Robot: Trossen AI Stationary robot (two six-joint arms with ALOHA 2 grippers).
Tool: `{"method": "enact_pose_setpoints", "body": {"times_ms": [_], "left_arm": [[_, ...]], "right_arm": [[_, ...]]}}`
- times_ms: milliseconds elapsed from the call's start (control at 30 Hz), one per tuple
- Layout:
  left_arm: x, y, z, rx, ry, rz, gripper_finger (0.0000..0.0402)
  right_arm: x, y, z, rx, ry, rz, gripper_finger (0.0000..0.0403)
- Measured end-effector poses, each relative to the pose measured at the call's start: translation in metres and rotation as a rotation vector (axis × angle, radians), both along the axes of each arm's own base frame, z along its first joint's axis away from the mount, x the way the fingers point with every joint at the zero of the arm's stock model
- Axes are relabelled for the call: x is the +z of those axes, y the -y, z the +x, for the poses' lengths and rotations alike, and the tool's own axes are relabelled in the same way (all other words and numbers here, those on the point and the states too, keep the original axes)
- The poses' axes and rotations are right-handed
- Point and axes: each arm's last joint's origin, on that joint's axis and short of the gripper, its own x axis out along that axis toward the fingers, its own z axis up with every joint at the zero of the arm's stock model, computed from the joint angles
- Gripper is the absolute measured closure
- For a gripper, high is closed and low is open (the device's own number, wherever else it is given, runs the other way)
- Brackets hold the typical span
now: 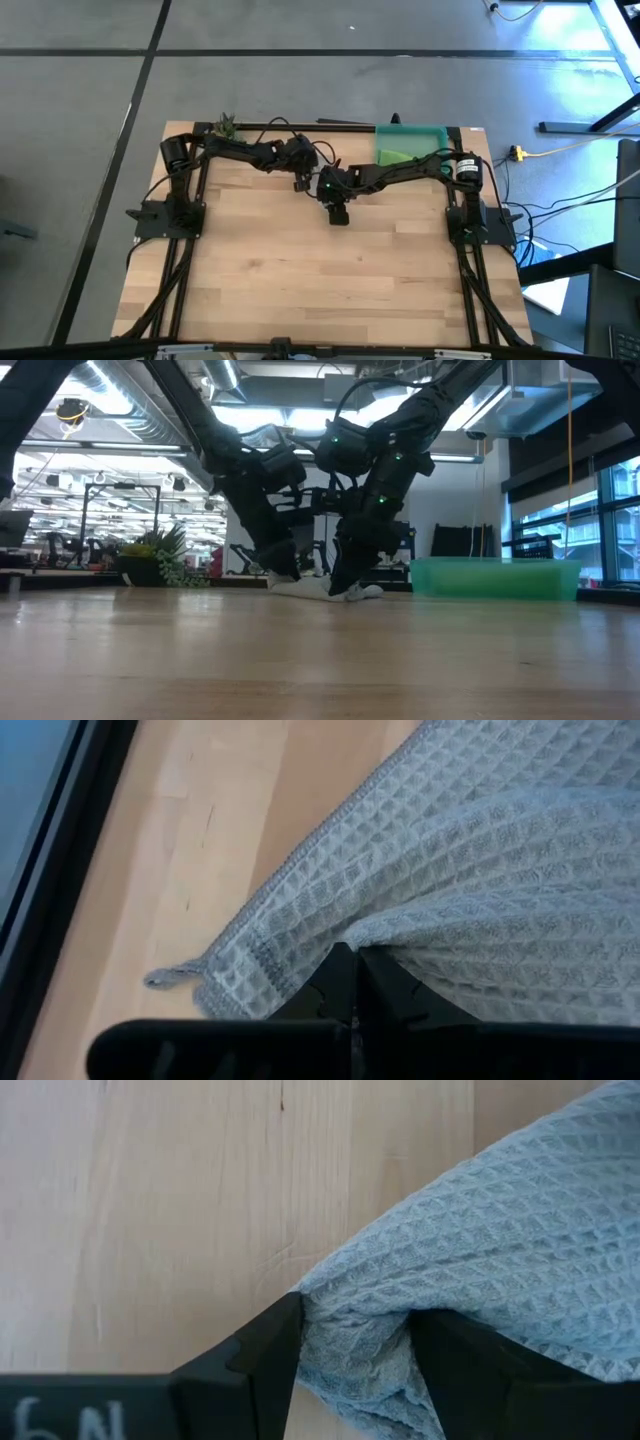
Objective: Roll microfiber towels into tight, uniform cylinder then place into a basket
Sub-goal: Roll the gray microfiber cloth
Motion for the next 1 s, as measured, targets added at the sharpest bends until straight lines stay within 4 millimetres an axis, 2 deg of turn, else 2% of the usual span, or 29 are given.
{"method": "enact_pose_setpoints", "body": {"times_ms": [200, 433, 633, 867, 1000], "left_arm": [[-0.003, 0.002, -0.003, 0.004, -0.043, -0.026, 0.0401], [-0.007, 0.010, -0.007, 0.049, -0.106, -0.086, 0.0401], [-0.008, 0.025, -0.005, 0.077, -0.143, -0.107, 0.0402], [-0.009, 0.047, 0.000, 0.107, -0.174, -0.097, 0.0402], [-0.009, 0.060, 0.003, 0.101, -0.185, -0.090, 0.0401]], "right_arm": [[0.003, 0.000, -0.004, -0.015, -0.029, -0.026, 0.0212], [0.035, -0.004, -0.015, -0.047, -0.034, -0.037, 0.0212], [0.051, -0.022, -0.020, -0.025, -0.029, -0.032, 0.0212], [0.042, -0.056, -0.023, 0.065, -0.030, -0.037, 0.0212], [0.031, -0.065, -0.025, 0.083, 0.017, -0.040, 0.0212]]}}
